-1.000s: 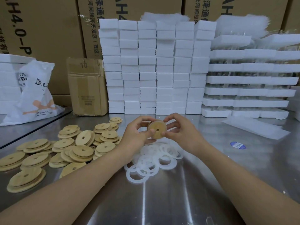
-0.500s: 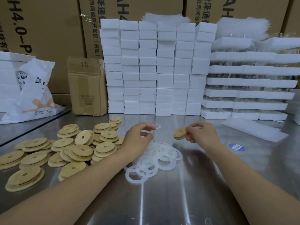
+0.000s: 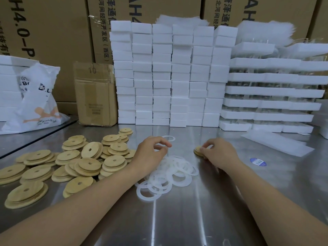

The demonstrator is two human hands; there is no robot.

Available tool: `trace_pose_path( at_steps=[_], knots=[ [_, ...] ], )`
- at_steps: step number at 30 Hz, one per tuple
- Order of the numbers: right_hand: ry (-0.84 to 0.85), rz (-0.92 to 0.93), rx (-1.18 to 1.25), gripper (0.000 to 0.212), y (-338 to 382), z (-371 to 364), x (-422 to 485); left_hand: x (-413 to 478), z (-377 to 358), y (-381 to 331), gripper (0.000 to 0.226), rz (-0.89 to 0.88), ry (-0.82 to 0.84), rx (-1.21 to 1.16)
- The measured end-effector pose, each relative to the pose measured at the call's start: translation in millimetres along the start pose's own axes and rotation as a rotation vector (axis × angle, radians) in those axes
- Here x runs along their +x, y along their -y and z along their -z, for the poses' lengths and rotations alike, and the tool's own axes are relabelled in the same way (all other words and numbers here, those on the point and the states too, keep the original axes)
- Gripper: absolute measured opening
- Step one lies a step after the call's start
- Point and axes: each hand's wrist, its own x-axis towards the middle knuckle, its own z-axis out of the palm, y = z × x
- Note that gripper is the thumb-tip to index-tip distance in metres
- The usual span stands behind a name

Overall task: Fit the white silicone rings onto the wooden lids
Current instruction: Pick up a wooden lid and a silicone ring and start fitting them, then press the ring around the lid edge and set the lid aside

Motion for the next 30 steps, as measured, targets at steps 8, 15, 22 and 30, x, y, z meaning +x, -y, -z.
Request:
trace_pose_path(
  at_steps=[8, 15, 22, 30],
  knots=[
    [0.131, 0.017, -0.130, 0.050, 1, -5, -3, 0, 0, 0, 0.019, 0.001, 0.005, 0.020],
    [0.119, 0.072, -0.213, 0.041, 1, -13, -5, 2, -1, 10, 0.020, -0.049, 0.083, 0.279],
    [0.136, 0.219, -0.245, 0.028, 6, -23, -6, -1, 12, -5, 0.025, -0.094, 0.241, 0.652],
    [0.281, 0.349, -0.323, 0.043, 37, -41, 11, 12, 81, -12, 0.038, 0.149, 0.163, 1.261]
  ],
)
